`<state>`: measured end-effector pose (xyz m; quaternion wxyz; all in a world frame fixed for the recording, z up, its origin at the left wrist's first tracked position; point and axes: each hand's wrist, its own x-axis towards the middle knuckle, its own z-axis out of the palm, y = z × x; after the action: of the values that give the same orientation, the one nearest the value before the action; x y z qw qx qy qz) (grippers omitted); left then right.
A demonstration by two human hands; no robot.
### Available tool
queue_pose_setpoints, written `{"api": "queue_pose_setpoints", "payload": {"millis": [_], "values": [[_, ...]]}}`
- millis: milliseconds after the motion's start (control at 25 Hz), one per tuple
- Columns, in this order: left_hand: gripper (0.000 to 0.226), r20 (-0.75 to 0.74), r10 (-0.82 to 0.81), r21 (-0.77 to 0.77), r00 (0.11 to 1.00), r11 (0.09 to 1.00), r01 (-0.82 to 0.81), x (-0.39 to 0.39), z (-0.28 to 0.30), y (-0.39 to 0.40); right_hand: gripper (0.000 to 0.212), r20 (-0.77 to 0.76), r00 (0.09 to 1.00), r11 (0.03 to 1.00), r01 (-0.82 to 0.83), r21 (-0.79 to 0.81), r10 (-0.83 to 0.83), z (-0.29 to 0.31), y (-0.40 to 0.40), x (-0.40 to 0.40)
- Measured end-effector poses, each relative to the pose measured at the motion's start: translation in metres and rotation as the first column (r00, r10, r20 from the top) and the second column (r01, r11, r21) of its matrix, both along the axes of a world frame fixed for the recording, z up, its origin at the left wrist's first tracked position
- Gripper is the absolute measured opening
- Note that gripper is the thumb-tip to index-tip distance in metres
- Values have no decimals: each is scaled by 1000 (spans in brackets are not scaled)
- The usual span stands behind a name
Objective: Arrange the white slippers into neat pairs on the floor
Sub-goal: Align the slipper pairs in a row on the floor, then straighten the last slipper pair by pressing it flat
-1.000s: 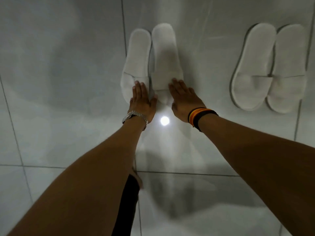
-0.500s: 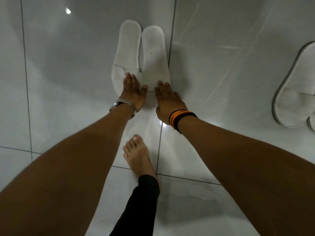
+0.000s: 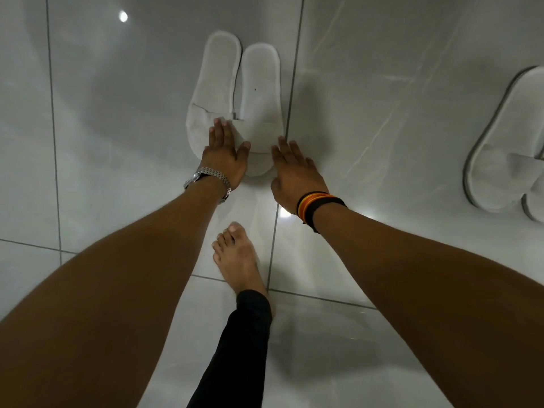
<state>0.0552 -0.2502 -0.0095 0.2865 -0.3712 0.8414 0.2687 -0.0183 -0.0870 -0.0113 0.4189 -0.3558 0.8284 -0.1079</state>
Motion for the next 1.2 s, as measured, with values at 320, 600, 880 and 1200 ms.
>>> {"api": "queue_pose_setpoints", "payload": {"millis": [320,600,880,1200], "values": [[70,-56,-281,1,958,960,282,-58,13,149,72,-149,961,955,255,155,-232,25,177,-87],[71,-171,-524,191,834,813,550,-178,-16,358,77,-162,880,823,474,313,-446,8,364,-160],[74,-97,-561,217,822,794,567,-246,-29,505,73,-156,878,842,479,250,-453,-6,479,-220],[73,-65,-641,245,765,733,635,-305,-19,563,77,-128,881,854,473,217,-456,-5,555,-279]]}}
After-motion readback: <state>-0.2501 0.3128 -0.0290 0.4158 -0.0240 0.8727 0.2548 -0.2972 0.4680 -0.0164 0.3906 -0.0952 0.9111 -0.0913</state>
